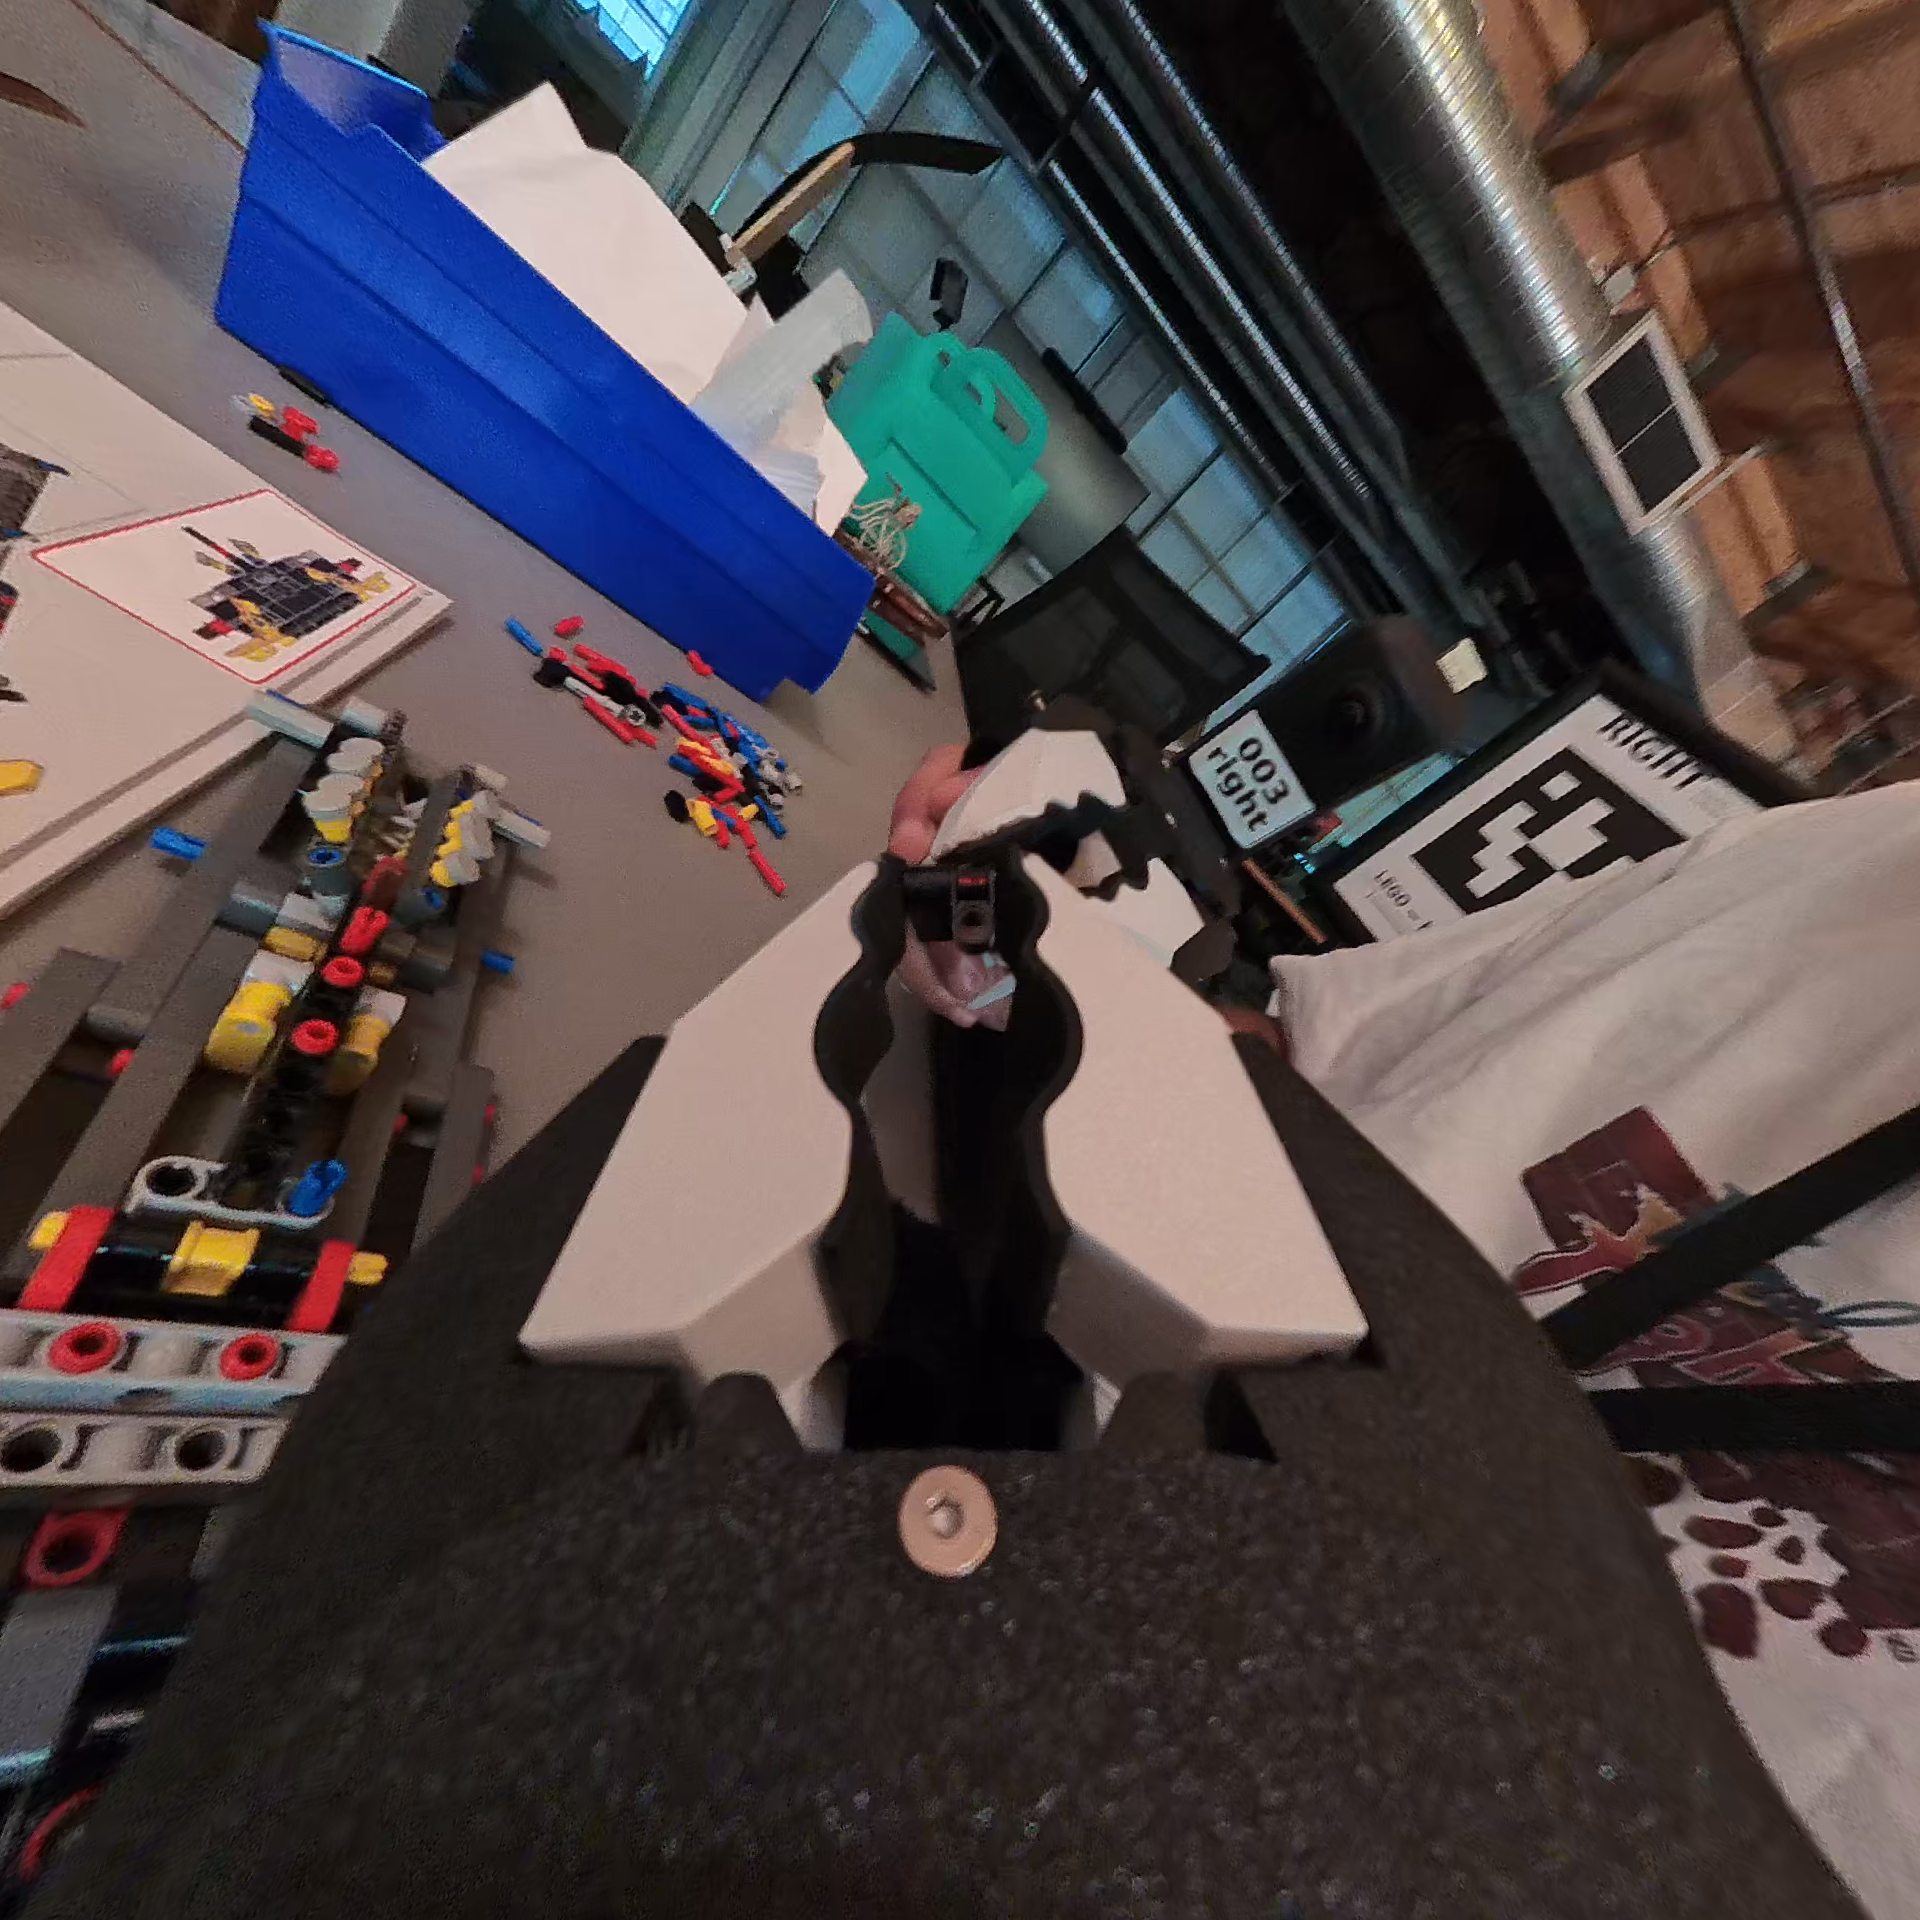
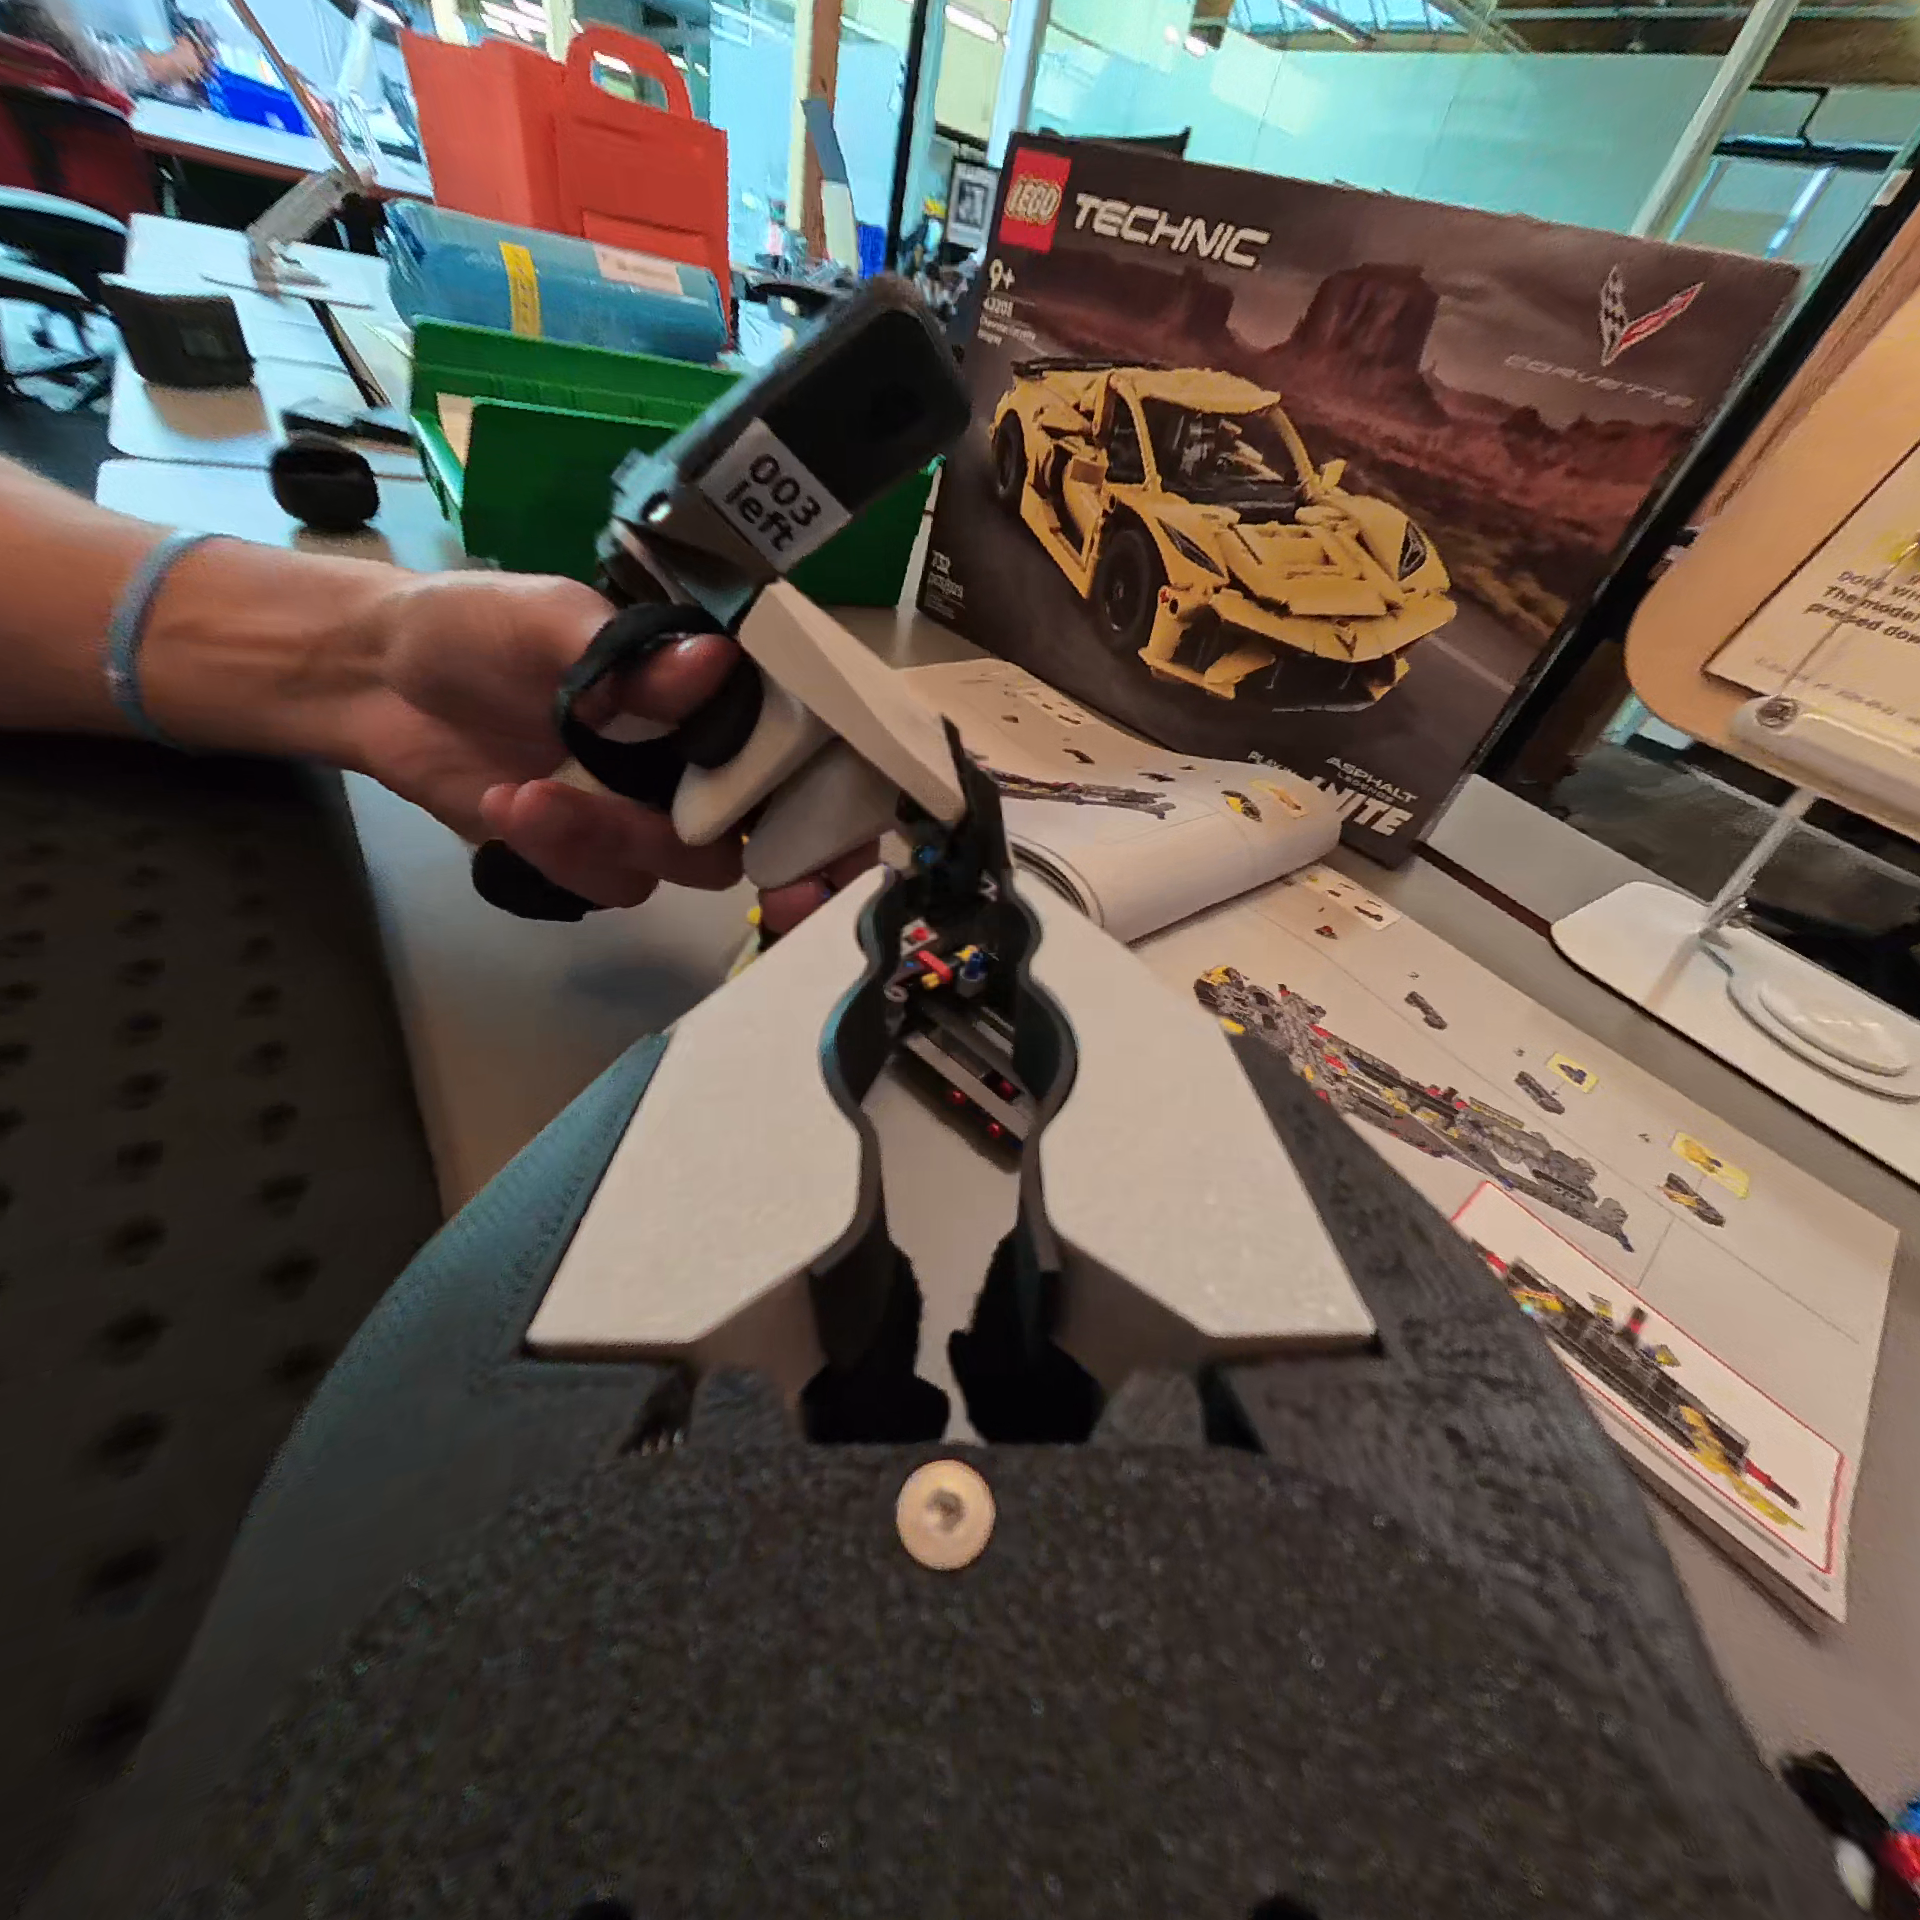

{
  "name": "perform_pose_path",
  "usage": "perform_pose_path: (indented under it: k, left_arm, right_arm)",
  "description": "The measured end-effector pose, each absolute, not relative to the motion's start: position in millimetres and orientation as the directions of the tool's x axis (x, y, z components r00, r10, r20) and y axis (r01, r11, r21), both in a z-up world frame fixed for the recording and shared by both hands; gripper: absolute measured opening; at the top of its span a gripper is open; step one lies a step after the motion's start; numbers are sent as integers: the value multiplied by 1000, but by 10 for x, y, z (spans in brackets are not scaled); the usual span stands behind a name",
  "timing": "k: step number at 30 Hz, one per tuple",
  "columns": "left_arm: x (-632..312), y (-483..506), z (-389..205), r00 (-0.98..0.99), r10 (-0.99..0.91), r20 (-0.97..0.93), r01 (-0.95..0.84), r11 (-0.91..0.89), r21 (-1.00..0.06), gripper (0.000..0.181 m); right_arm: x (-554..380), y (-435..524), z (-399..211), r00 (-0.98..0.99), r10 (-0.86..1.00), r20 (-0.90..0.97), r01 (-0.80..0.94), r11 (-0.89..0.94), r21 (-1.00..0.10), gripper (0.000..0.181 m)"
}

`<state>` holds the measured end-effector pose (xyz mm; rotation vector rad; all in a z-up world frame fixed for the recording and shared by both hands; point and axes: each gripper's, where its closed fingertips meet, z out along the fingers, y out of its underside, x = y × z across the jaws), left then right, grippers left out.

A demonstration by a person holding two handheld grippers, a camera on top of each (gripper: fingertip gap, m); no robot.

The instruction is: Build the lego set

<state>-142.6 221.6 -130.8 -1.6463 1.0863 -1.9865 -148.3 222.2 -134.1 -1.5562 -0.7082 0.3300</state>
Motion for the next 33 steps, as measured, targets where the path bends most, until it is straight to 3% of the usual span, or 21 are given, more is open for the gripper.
perform_pose_path:
  k: [4, 9, 17, 25, 33]
  left_arm:
    - [-1453, 2174, -1304, -307, -614, 728, -249, -686, -684, 15]
    - [-1438, 2124, -1334, -316, -566, 761, -279, -711, -645, 15]
    - [-1379, 2112, -1232, -296, -685, 665, -170, -648, -743, 26]
    - [-1370, 2171, -1215, -301, -633, 713, -137, -711, -689, 16]
    - [-1382, 2154, -1265, -258, -740, 621, -150, -605, -782, 15]
  right_arm:
    - [-1508, 2198, -1387, 742, 638, 206, 253, 19, -967, 24]
    - [-1512, 2209, -1481, 727, 600, 333, 383, 49, -923, 15]
    - [-1414, 2298, -1400, 790, 487, 373, 407, 38, -913, 14]
    - [-1463, 2312, -1390, 808, 456, 373, 407, 26, -913, 14]
    - [-1458, 2306, -1409, 804, 472, 362, 401, 20, -916, 14]
